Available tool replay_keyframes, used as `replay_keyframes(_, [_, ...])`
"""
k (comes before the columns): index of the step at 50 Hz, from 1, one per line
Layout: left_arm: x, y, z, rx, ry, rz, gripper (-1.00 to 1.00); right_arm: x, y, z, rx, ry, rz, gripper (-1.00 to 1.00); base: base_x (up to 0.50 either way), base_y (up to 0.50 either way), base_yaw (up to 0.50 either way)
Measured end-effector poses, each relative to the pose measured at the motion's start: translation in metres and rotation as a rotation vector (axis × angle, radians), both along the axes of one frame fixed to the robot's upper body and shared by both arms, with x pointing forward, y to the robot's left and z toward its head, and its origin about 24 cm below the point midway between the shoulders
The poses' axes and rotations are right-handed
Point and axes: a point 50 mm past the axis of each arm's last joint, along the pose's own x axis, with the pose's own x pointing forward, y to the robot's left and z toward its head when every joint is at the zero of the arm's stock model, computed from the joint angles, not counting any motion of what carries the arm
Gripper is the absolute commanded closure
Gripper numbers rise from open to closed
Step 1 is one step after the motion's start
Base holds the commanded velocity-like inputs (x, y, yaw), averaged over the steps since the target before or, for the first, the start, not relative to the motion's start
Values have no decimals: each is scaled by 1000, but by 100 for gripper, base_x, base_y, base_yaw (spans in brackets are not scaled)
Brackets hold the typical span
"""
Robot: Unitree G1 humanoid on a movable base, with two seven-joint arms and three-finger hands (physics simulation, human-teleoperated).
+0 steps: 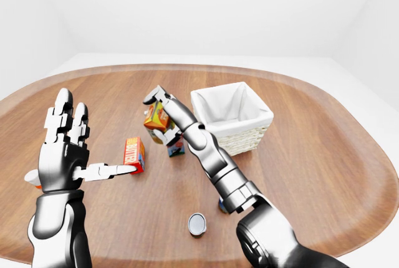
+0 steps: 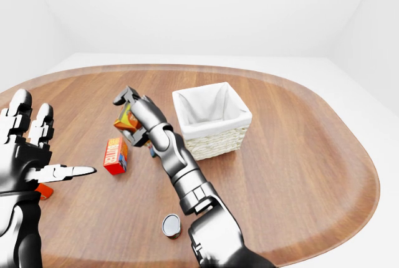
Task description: Pick up the orange juice, and put it in the basket.
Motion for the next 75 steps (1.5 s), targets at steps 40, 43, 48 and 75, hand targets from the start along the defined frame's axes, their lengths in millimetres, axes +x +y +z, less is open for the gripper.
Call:
replay_keyframes(40, [1,0,-1,-4,4,-1,-100,36,-13,101,78,-189,-55,100,0,0,0])
replay_keyframes(43, [1,0,-1,-4,4,-1,-100,39,-16,106,78,-195,-70,100,0,0,0])
replay_keyframes(48, [0,0,-1,-3,3,-1,-100,44,-22,113,75,-201,-96,100,0,0,0])
replay_keyframes(75, [1,0,-1,-4,5,-1,-100,70,-62,124,29,-186,-274,100,0,0,0])
